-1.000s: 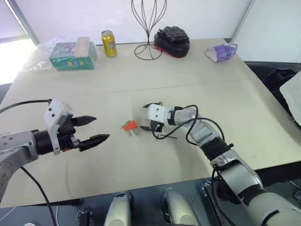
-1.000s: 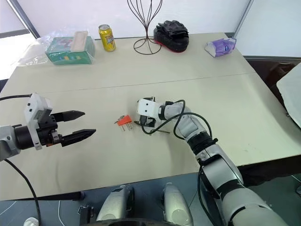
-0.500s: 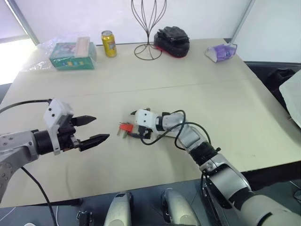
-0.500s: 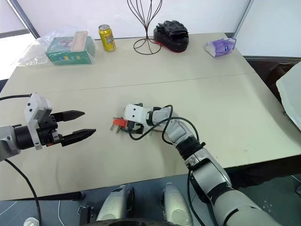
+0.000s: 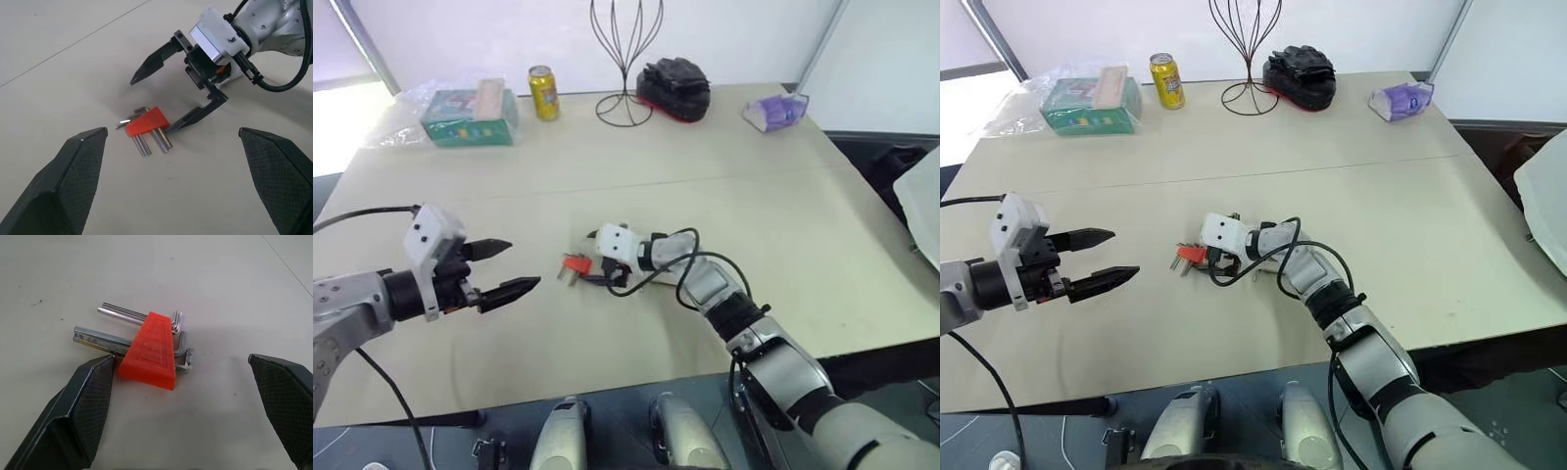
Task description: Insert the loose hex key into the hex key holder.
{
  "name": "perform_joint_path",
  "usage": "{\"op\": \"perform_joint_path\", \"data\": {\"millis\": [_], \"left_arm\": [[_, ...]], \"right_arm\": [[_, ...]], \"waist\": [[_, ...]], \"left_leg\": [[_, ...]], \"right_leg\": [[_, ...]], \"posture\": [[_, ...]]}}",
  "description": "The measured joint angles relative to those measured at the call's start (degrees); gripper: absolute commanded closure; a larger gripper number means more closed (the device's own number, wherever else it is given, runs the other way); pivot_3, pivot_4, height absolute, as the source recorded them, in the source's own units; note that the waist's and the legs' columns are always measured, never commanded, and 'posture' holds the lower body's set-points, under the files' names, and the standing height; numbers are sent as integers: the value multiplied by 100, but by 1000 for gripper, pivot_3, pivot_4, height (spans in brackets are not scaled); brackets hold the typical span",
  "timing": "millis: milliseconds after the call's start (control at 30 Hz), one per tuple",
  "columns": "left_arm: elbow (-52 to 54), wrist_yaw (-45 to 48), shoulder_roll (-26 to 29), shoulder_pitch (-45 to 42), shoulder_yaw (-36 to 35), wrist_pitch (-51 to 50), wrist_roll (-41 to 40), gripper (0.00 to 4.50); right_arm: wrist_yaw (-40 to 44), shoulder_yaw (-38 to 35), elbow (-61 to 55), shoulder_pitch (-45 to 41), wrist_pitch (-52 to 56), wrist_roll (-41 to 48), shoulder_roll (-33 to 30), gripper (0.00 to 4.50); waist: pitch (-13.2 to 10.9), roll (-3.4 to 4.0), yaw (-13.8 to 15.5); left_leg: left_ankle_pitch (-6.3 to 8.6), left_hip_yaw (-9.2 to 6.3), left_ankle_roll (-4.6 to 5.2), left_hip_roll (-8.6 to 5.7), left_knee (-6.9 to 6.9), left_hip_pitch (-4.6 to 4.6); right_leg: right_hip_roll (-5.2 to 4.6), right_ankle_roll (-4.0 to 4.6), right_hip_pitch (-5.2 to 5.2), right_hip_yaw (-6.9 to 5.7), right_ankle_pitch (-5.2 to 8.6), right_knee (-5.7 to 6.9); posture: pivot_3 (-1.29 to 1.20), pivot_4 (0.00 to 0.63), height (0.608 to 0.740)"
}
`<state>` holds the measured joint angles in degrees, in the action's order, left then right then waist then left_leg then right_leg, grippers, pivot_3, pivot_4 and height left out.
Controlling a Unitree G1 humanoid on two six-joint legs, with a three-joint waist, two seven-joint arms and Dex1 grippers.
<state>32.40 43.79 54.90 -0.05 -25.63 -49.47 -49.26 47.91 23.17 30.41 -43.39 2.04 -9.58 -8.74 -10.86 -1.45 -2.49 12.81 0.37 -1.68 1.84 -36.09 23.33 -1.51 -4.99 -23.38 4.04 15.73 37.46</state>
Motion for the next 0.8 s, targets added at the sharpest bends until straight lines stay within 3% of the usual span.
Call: {"op": "perform_joint_path", "data": {"millis": [67,167,200,500,800], "left_arm": [[0,-1,0,0,4,6,4,0],[0,1,0,-4,14,23,14,0],[0,2,0,-9,21,31,20,0],[-23,1,-2,-90,90,43,55,0],[-338,-49,-226,-614,436,166,175,0]], "right_arm": [[67,21,-95,97,63,53,3,1937],[106,81,-150,164,83,83,4,3248],[99,81,-150,163,86,83,4,3472],[-224,215,-174,190,-310,-96,-101,3472],[-1564,144,-580,210,-1785,-1196,-1189,3472]], "waist": [[1,0,1],[1,0,0],[1,0,0],[2,-1,2],[-2,-2,-14]], "left_leg": [[0,0,0,0,-1,0],[-1,-2,-1,0,-3,-2],[-2,-2,-3,0,-4,-2],[-3,-4,-5,0,-4,-2],[-4,5,-6,-5,5,16]], "right_leg": [[0,0,1,-1,0,0],[0,1,3,-2,0,0],[1,2,3,-2,1,0],[0,3,3,-2,2,0],[0,-6,-16,3,-3,-14]], "posture": [[0,150,740],[0,150,740],[0,150,740],[0,150,740],[0,150,740]]}}
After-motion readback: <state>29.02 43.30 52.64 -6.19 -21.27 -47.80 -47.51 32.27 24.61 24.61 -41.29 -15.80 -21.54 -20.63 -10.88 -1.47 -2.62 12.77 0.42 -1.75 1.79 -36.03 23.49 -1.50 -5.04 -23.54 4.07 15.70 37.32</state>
